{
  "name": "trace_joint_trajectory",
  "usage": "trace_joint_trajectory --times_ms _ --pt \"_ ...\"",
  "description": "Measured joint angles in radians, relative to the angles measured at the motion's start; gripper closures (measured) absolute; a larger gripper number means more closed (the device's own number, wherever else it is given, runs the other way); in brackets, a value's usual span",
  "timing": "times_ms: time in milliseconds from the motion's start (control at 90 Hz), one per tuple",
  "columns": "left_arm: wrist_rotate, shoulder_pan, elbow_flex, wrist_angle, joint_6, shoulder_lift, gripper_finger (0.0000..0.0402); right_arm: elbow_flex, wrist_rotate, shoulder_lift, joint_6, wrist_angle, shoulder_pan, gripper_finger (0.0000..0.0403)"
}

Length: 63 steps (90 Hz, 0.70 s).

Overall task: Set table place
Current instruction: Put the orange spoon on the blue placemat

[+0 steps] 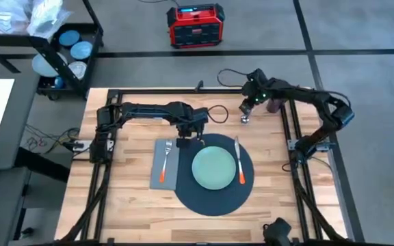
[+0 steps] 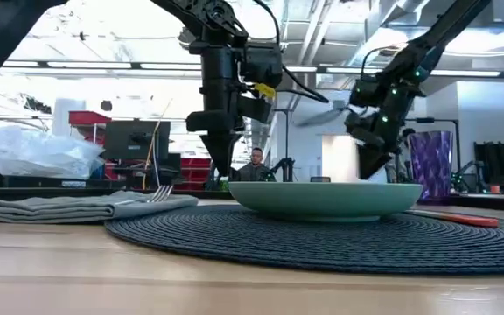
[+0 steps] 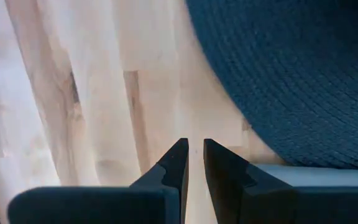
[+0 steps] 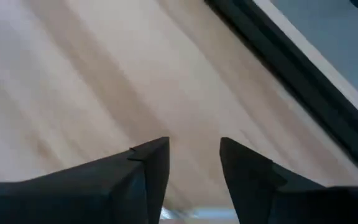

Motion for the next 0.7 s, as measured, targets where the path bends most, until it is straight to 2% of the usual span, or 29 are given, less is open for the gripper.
trace_joint_trajectory --times_ms 122,333,511,700 --pt "0.000 0.000 0.000 0.001 0.001 0.000 0.0367 0.000 0.065 0.037 -0.045 -0.115 -0.027 0.0295" --pt "0.000 0.000 0.000 0.022 0.012 0.000 0.0367 0.000 0.184 0.065 -0.038 -0.082 -0.046 0.0295" --pt "0.000 0.000 0.000 0.039 0.012 0.000 0.0367 0.000 0.189 0.078 -0.038 -0.009 -0.057 0.0295" --pt "0.000 -0.001 0.000 0.035 -0.002 0.000 0.0367 0.007 0.190 0.145 -0.012 -0.004 -0.062 0.0295"
